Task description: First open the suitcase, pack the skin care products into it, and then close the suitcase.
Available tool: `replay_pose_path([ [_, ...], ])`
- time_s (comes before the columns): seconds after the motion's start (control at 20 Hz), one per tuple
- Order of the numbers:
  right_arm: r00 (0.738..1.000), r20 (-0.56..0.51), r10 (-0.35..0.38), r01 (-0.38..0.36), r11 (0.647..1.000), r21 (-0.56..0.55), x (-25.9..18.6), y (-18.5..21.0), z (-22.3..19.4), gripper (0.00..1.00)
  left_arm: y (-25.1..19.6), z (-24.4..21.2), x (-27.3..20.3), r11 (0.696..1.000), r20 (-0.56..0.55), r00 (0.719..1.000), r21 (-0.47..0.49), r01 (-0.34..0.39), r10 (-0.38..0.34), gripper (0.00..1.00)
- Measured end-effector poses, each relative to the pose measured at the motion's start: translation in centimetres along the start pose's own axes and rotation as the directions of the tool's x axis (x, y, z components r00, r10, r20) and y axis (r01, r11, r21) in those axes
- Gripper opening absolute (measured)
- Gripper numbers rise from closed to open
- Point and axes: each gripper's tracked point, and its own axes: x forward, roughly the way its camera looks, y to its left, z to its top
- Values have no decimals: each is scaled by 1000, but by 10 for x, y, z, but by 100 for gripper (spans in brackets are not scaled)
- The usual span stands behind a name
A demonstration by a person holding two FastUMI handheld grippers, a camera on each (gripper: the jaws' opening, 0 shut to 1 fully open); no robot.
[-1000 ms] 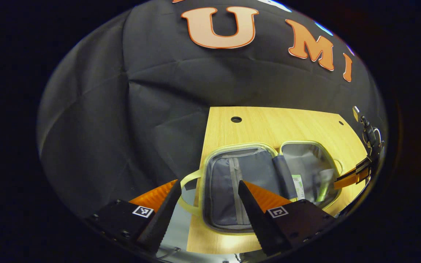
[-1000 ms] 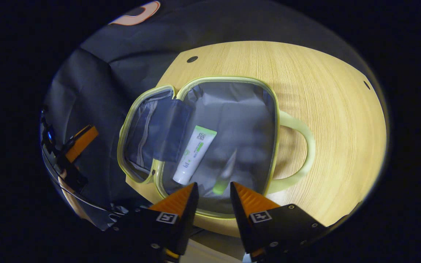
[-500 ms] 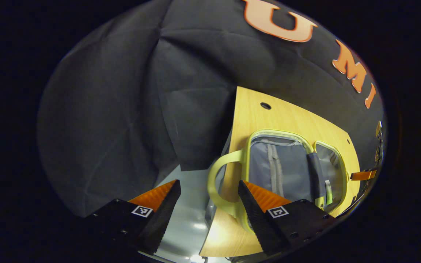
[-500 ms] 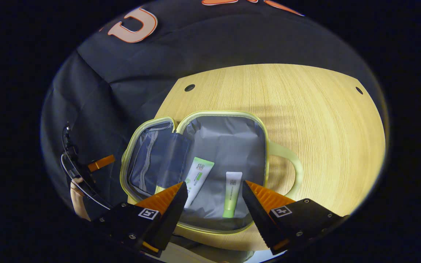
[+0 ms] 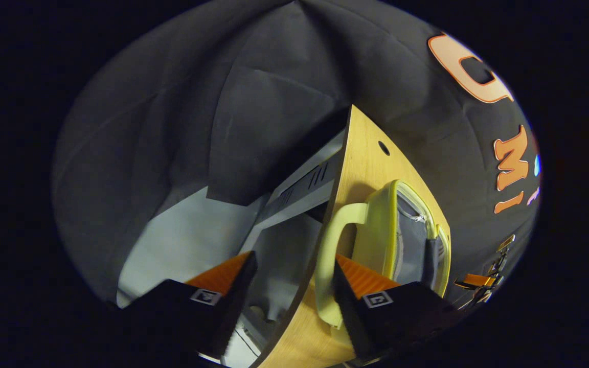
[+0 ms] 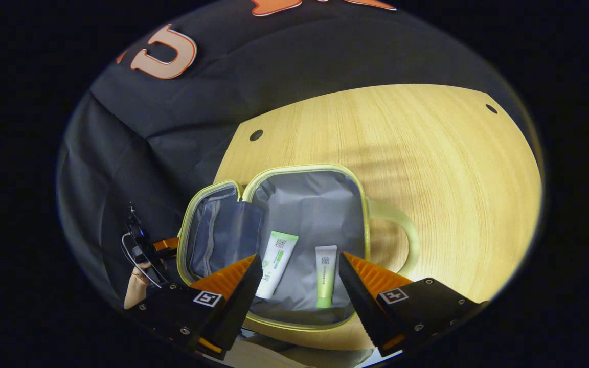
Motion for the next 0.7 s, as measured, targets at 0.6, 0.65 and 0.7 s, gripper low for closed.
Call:
replay_pose_path([
  [0.6, 989, 141, 36, -31, 999, -33, -46, -21, 20, 96, -104, 34, -80, 974, 67, 996, 217, -68, 55, 6],
  [0.65, 986, 158, 47, -40, 998, -48, -53, -23, 24, 96, -121, 38, -92, 967, 87, 994, 241, -81, 62, 6],
  [0.7, 983, 172, 58, -47, 997, -65, -60, -26, 29, 96, -137, 40, -103, 961, 105, 992, 262, -92, 66, 6],
])
